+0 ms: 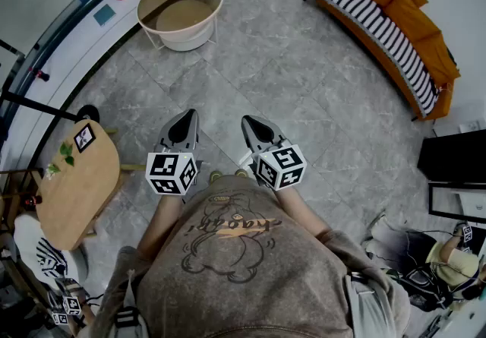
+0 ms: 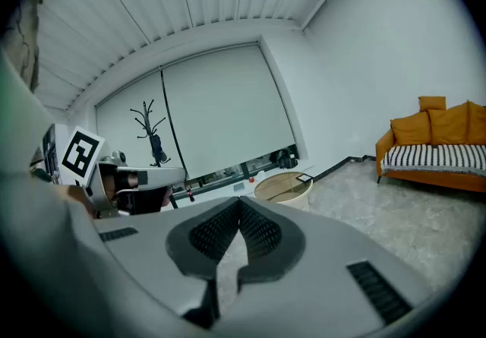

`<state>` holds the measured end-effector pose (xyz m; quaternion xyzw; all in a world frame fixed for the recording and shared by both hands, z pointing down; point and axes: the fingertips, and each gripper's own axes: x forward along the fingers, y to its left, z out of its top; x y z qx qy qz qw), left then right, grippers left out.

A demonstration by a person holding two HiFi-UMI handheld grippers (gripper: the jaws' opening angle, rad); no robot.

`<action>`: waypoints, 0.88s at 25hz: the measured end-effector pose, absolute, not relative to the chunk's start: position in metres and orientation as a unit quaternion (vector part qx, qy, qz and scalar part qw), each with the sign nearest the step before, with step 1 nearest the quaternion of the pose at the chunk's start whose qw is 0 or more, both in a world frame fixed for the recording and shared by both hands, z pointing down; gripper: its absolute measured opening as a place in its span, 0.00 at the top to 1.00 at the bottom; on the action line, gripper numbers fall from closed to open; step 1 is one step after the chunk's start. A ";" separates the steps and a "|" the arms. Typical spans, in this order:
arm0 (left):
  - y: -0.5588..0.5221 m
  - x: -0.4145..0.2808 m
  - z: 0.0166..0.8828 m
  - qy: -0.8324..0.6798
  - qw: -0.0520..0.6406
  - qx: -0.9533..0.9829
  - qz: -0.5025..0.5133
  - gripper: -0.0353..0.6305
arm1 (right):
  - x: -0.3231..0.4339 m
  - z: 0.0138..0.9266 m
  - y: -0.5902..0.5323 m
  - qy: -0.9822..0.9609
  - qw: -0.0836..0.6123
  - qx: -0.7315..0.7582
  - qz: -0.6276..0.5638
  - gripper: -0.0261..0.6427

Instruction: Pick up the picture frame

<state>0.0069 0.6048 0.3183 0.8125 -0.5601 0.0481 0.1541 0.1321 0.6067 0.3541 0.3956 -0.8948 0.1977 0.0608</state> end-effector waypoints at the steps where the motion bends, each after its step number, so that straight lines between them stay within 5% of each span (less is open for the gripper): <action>1: 0.605 0.006 0.319 -0.560 0.155 0.812 0.047 0.92 | 0.129 0.354 0.607 -0.895 0.061 0.395 0.197 0.93; 22: 0.612 -0.037 0.327 -0.557 0.155 0.815 0.042 0.92 | 0.102 0.354 0.614 -0.891 0.032 0.410 0.195 0.93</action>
